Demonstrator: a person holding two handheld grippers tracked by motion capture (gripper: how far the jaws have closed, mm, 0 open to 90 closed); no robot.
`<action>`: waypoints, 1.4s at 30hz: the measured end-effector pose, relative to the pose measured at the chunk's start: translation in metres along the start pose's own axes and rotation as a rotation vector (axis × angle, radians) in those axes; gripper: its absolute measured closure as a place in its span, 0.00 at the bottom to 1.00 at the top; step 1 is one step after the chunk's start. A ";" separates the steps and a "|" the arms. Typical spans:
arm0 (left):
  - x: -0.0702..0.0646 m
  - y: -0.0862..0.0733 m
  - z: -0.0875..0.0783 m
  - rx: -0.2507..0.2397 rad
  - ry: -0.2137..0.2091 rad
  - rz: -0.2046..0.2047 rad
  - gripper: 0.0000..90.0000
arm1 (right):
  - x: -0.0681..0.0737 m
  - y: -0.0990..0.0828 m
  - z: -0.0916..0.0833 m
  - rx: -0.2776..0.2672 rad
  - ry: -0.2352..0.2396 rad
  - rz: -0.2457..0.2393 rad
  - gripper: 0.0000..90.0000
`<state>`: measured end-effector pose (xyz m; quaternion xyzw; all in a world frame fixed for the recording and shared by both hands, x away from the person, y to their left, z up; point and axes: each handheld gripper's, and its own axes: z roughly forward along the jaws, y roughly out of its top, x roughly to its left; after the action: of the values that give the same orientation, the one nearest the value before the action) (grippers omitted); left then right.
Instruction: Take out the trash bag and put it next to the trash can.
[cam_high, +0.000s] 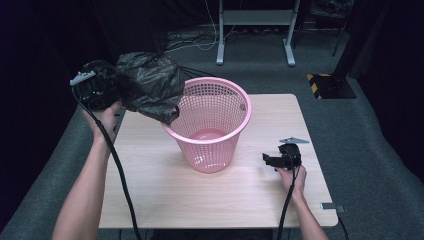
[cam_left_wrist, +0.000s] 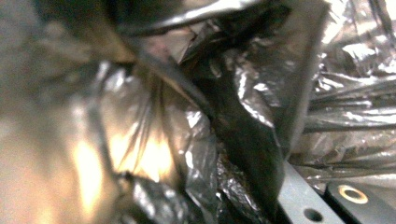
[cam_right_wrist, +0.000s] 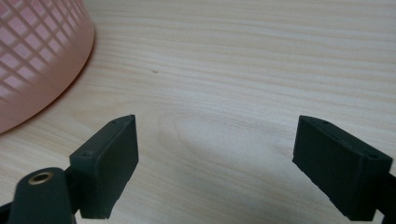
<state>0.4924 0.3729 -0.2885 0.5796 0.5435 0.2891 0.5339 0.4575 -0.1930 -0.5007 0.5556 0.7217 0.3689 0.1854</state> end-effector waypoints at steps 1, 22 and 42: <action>0.004 -0.004 0.001 0.004 0.002 -0.011 0.98 | 0.000 -0.001 0.001 0.001 0.000 0.003 0.15; 0.045 -0.130 0.052 0.145 0.131 -0.103 0.98 | -0.007 -0.012 0.002 0.027 -0.009 0.009 0.15; 0.042 -0.169 0.031 0.302 0.030 -0.017 0.08 | -0.005 -0.026 0.006 0.026 -0.092 -0.070 0.14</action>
<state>0.4770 0.3753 -0.4644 0.6442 0.5937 0.2081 0.4350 0.4461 -0.1987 -0.5248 0.5489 0.7359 0.3270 0.2240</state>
